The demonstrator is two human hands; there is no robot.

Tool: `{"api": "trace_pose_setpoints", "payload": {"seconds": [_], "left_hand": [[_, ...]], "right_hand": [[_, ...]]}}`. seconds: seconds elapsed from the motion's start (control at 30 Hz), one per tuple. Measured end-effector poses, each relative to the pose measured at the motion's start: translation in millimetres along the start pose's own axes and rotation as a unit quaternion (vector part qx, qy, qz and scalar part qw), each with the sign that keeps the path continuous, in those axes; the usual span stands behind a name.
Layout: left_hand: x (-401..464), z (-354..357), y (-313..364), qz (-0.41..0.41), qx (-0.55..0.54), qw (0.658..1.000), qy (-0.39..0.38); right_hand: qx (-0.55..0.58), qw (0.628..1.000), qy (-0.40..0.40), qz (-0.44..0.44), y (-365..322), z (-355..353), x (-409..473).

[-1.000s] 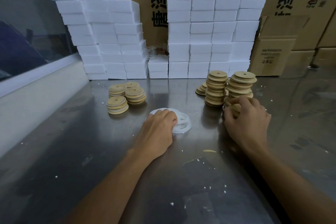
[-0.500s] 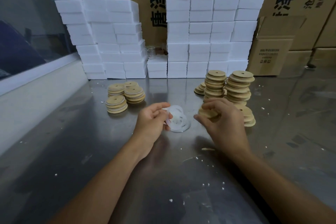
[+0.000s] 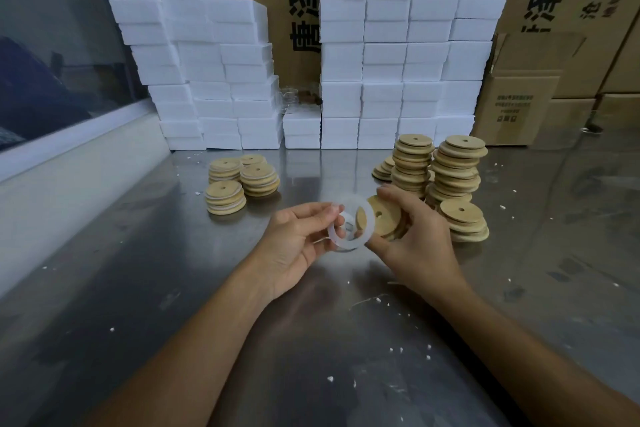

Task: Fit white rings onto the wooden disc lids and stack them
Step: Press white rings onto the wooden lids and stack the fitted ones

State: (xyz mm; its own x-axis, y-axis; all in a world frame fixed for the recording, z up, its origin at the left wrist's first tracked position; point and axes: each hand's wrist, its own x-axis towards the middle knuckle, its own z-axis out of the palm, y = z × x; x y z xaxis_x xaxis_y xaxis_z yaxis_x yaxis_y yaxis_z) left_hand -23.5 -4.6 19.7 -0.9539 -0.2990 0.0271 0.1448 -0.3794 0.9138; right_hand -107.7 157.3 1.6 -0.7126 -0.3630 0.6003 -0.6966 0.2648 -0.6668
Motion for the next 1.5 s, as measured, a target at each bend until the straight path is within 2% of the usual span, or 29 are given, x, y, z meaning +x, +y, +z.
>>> {"api": "trace_pose_setpoints", "payload": {"seconds": [0.2,0.43,0.53,0.63,0.73,0.87,1.07,1.5], "left_hand": [[0.9,6.2,-7.7,0.013,0.093,0.992,0.081],[1.0,8.7,-11.3,0.023,0.13,0.986,0.101],[2.2,9.1,-12.8,0.046,0.133,0.98,0.14],[3.0,6.4,-12.1,0.097,0.189,0.961,0.179],[3.1,6.3,-12.7,0.155,0.251,0.939,0.177],[4.8,11.1,-18.9,0.193,0.314,0.92,0.134],[6.2,10.9,-22.2,0.21,0.353,0.905,0.113],[7.2,9.3,-20.8,0.224,0.408,0.876,0.123]], "right_hand": [[0.083,0.995,-0.045,-0.022,-4.2,6.5,-3.3],[0.129,0.987,-0.093,-0.022,0.0,6.0,-2.6],[0.139,0.981,-0.133,-0.015,-0.3,6.8,-2.9],[0.143,0.977,-0.16,-0.014,-1.1,8.0,-5.2],[0.125,0.985,-0.117,-0.006,-2.7,7.9,-5.4],[0.071,0.996,-0.052,-0.009,0.2,3.7,-3.3],[0.056,0.997,-0.043,-0.021,5.7,3.3,-1.5],[0.21,0.974,-0.055,0.072,10.9,1.0,3.0]]}}
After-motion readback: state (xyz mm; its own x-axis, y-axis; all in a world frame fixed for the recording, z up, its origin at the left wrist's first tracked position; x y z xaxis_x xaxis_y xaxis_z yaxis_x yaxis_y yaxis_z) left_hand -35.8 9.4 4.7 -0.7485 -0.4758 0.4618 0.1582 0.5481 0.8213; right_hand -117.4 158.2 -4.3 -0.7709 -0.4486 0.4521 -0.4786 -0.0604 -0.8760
